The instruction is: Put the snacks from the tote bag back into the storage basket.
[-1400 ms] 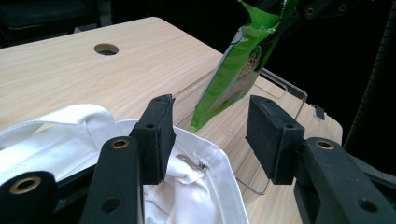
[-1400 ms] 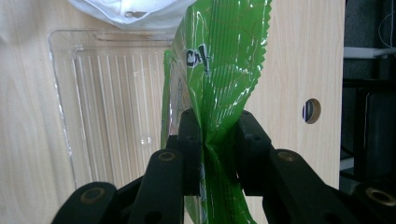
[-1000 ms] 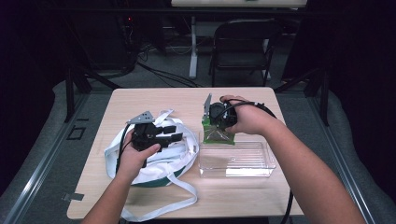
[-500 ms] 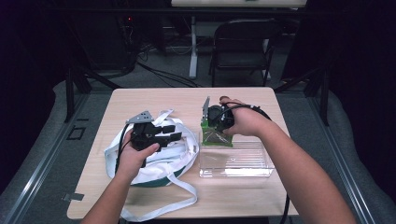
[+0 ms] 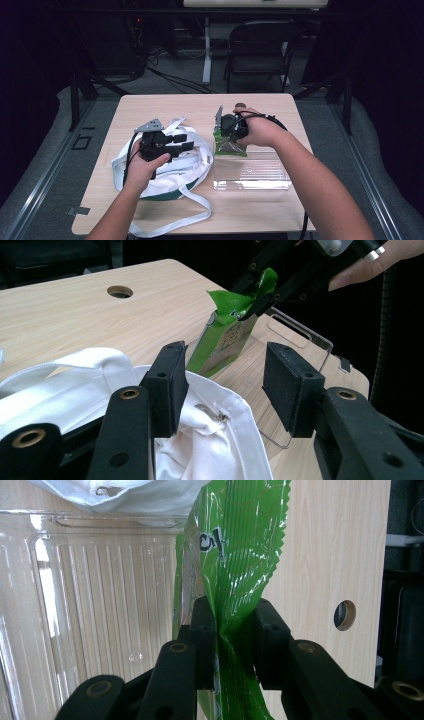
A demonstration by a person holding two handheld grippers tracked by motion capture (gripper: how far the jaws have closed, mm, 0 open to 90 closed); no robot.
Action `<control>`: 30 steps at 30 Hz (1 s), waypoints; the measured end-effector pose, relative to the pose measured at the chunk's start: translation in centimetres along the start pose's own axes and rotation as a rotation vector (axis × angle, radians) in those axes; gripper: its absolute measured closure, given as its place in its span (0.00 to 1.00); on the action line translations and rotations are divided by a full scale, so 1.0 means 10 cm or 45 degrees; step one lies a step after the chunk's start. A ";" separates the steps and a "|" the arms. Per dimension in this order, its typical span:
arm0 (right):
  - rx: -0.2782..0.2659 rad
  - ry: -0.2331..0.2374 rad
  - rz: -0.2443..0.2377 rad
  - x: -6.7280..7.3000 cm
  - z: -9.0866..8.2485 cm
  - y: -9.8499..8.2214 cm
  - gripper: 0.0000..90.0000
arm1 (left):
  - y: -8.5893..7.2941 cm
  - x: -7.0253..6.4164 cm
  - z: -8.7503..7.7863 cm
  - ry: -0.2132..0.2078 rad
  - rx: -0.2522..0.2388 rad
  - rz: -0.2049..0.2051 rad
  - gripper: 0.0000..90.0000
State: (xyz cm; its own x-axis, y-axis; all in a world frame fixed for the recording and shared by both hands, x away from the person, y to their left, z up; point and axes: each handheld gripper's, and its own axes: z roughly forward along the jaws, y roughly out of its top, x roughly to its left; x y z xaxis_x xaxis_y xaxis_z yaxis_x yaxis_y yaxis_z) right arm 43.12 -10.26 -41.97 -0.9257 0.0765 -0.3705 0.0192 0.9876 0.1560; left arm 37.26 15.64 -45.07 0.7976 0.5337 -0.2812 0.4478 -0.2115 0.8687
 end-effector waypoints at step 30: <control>-0.010 -0.042 -0.056 0.04 0.22 -0.01 0.82 | -0.01 0.01 0.01 0.003 0.008 -0.009 0.58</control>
State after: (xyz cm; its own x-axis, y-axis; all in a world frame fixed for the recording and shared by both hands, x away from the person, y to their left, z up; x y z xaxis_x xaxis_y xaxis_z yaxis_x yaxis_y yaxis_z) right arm 43.63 -9.98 -44.13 -0.9126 0.0374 -0.4072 -0.0246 0.9890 0.1460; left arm 37.34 15.68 -45.26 0.7936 0.5370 -0.2861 0.4559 -0.2133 0.8641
